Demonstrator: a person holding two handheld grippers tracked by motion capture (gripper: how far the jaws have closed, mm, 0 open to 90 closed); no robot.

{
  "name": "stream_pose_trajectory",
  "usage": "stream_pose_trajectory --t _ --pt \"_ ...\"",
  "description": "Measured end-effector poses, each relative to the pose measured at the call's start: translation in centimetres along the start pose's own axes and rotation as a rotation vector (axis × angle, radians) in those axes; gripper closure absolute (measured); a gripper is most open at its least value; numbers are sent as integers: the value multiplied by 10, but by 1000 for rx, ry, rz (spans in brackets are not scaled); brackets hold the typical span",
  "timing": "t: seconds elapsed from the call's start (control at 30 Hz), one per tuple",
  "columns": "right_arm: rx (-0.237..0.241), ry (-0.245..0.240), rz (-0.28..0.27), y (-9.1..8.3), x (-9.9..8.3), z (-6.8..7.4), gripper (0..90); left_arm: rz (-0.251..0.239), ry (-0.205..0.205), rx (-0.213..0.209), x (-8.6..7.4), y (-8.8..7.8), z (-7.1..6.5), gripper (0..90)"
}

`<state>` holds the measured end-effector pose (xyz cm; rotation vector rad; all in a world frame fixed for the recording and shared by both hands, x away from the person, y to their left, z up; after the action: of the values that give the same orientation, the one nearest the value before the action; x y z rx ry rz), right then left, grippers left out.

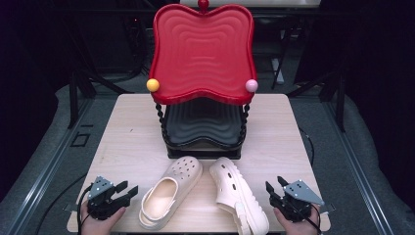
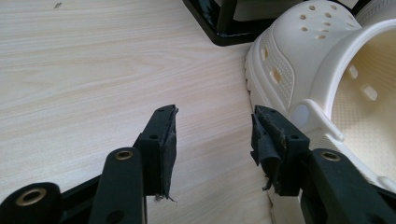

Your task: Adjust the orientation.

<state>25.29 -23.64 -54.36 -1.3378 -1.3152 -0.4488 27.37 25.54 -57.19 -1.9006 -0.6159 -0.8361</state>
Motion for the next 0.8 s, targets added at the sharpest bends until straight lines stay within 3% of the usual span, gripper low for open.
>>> stream_pose_trajectory --t 0.27,0.4,0.57,0.67,0.8 --pt "29 22 12 -2 -2 -2 616 -2 14 -3 -1 -1 -2 497" --pt "20 27 -13 -7 1 -2 619 -10 30 -13 0 -6 -7 500" --pt "20 31 -15 -7 2 0 609 -14 40 -59 5 -11 -20 538" --pt "24 39 -15 -5 1 -1 603 -11 56 -108 12 -13 -33 560" --pt "24 48 -17 -5 0 -3 597 -11 88 -118 17 -11 -43 561"
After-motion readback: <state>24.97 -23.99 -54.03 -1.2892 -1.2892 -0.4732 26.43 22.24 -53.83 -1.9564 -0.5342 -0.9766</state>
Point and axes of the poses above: each handheld gripper's, and its own axes: y roughly forward along the jaws, x roughly out of its top, z roughly to its left, the point moved 4 cm from there along y, roughly forward along the jaws, and after that the axes turned 14 degrees about -y, right-handed, at the moved point
